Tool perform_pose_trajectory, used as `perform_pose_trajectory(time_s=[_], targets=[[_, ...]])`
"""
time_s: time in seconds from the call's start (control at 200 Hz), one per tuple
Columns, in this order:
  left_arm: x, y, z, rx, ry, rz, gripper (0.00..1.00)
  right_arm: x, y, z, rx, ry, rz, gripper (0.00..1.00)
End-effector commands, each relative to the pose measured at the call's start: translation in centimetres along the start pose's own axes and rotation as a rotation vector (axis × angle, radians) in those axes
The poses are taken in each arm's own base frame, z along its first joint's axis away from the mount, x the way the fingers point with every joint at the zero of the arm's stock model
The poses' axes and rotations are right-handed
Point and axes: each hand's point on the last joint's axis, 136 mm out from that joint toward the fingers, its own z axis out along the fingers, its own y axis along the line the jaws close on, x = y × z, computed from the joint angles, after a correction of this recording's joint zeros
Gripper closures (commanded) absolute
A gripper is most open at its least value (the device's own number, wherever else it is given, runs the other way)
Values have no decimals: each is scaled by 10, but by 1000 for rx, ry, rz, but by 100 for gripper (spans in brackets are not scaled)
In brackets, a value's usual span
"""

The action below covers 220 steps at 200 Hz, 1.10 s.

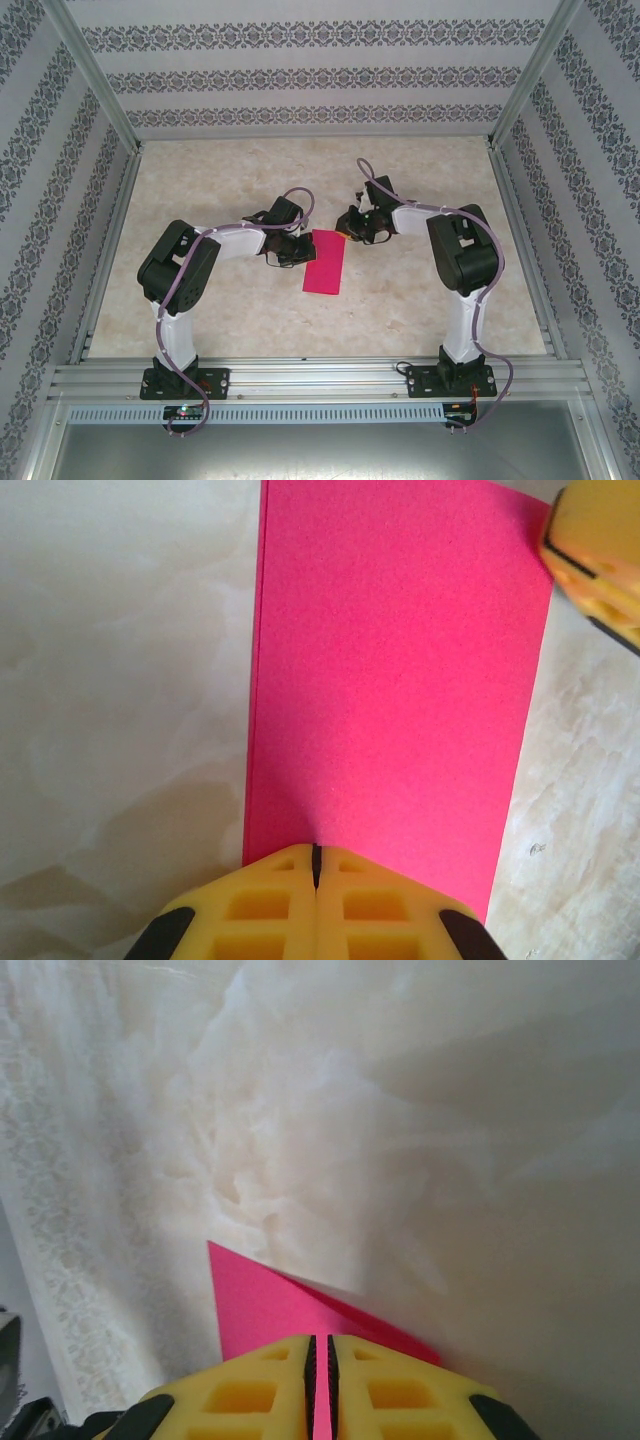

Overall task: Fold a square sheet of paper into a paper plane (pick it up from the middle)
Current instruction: Fold the square sheet of paper in half at the center of the table.

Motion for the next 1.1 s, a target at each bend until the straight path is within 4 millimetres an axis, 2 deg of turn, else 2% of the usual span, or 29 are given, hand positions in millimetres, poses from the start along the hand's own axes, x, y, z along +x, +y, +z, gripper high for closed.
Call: perform_pose_trajectory(time_s=[0.0,0.335,0.495,0.58,0.764,0.829,0.924,1.094], targets=[[38,47,17,-156,113,-42,100,-12,15,-16,-25,-26,-32,85],[38,47,16,-157,113,-43,100,3,-24,11,20,36,37,85],[38,46,16,-159,112,-41,100,7,-34,11,71,39,44,85],[38,47,16,-161,113,-41,100,4,-26,3,76,21,15,85],[37,46,16,-160,112,-43,100,0,13,-26,1,-33,-39,85],[37,46,15,-159,111,-44,100,8,25,-33,-26,-36,-58,85],[37,46,16,-157,111,-48,100,29,29,-36,-28,-34,-72,85],[37,45,14,-156,109,-46,100,85,21,-35,-31,-6,-78,85]])
